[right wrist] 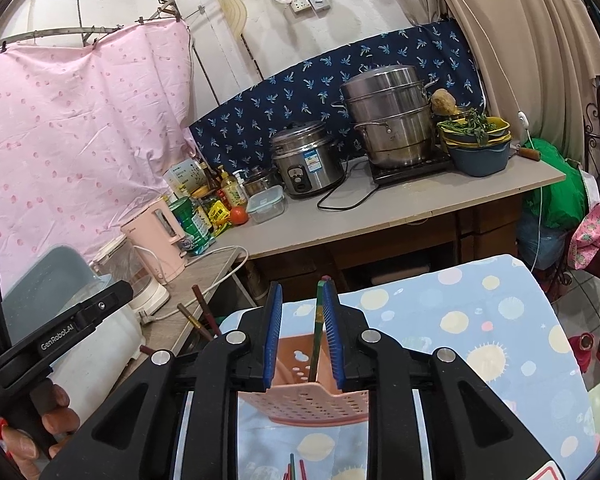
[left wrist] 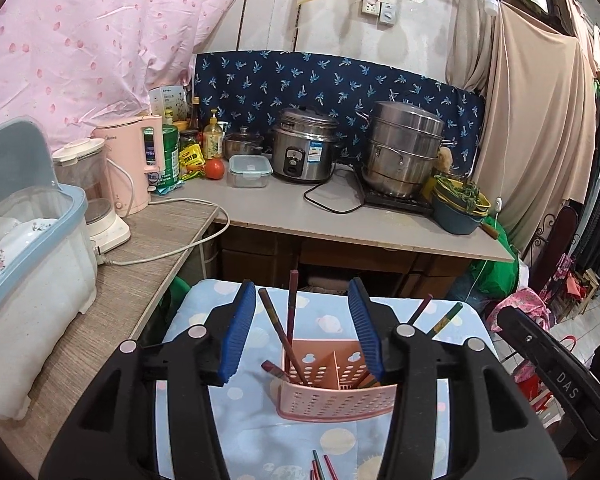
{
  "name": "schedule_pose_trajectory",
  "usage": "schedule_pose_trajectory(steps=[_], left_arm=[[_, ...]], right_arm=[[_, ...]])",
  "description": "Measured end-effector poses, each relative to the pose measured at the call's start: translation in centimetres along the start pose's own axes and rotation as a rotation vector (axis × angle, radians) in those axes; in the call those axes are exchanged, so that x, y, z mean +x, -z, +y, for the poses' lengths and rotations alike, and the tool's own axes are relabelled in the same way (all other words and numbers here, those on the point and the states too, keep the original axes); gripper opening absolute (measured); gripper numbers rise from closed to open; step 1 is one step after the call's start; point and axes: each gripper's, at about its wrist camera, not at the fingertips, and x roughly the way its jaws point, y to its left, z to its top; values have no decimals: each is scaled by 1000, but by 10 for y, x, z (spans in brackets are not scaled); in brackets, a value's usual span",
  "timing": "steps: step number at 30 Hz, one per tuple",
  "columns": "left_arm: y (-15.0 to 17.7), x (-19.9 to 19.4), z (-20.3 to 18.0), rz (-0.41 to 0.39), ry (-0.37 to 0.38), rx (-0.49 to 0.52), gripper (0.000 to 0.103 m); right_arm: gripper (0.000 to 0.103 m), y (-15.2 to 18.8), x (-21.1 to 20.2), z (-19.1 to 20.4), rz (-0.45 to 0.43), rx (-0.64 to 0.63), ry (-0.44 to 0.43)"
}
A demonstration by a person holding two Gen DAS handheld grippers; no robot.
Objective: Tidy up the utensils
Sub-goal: 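Lower both chopsticks into the pink holder and open both tools, then move both open tools back down to the remaining chopsticks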
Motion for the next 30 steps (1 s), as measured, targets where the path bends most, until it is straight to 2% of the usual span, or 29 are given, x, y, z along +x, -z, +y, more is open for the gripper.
schedule_pose_trajectory(steps=[15, 20, 30], left_arm=[[37, -34, -1, 30, -30, 46, 46], [67, -42, 1, 72, -52, 73, 46], [136, -52, 9, 186, -43, 67, 46]], right_arm=[[21, 47, -43, 12, 58, -69, -18], [21, 80, -59, 10, 109, -96, -7], [21, 158, -85, 9, 214, -146, 21]])
